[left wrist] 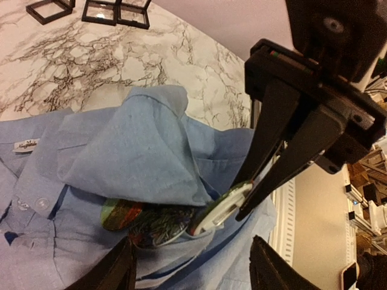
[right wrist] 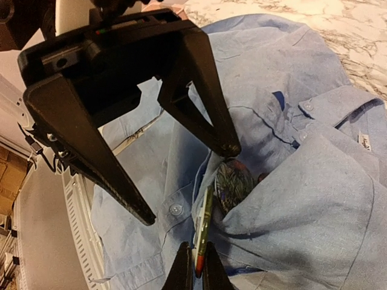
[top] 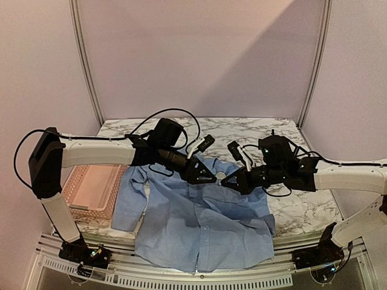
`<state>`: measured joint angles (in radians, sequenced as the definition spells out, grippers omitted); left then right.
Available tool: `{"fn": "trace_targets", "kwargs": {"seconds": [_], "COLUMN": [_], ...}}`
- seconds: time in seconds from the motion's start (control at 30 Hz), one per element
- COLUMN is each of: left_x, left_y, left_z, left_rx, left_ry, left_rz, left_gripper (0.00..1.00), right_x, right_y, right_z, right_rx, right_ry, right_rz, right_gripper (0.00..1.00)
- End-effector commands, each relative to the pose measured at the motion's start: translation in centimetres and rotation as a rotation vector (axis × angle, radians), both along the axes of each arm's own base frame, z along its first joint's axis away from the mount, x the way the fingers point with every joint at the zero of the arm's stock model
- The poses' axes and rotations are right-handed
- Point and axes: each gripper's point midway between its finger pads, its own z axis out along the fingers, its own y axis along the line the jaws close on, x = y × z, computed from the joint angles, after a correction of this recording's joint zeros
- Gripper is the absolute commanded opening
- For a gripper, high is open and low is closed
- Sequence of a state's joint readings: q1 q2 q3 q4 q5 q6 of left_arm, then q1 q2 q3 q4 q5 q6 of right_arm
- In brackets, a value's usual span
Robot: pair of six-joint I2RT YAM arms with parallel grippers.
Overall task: Remove the brooch from the garment
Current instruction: Pass from the right arm to the left
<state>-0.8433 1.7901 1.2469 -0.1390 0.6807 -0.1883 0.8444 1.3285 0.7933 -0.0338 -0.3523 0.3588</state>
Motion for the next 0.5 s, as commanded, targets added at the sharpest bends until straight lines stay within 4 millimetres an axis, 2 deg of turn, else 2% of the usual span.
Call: {"fn": "trace_targets", "kwargs": {"seconds": [0.0,0.2,0.37,0.43,0.47], "left_x": [0.0,0.3,-0.6,-0.9,-1.0], "left_y": [-0.1,0.1,-0.5,-0.6,-0.6], "left_z": [0.3,0.4,0.1,-0.1,-0.1], "left_rx": [-0.009,0.000,-0.006,0.001,0.001], "left_ry": [0.003,-0.016,0.009,0.012,0.014], "left_rz": [-0.011,0.005,-0.027,-0.037,-0.041], "left_gripper": [0.65,0.65,0.66,0.63,0.58], "right_x": [-1.0,-1.1,-1.2,-1.2,-1.2], "right_y": [0.4,1.1,1.5,1.6,1.6], "right_z": [-0.7,-0.8,-1.1,-1.1,-1.0], "right_rx": [-0.035,-0.029,-0.024,-0.022,-0.021], "right_ry": [0.023,0.038,0.054,0.056,0.055], "right_rz": [0.100,0.138,0.158,0.163,0.162], "right_gripper": [0.00,0.00,0.00,0.00,0.00]}}
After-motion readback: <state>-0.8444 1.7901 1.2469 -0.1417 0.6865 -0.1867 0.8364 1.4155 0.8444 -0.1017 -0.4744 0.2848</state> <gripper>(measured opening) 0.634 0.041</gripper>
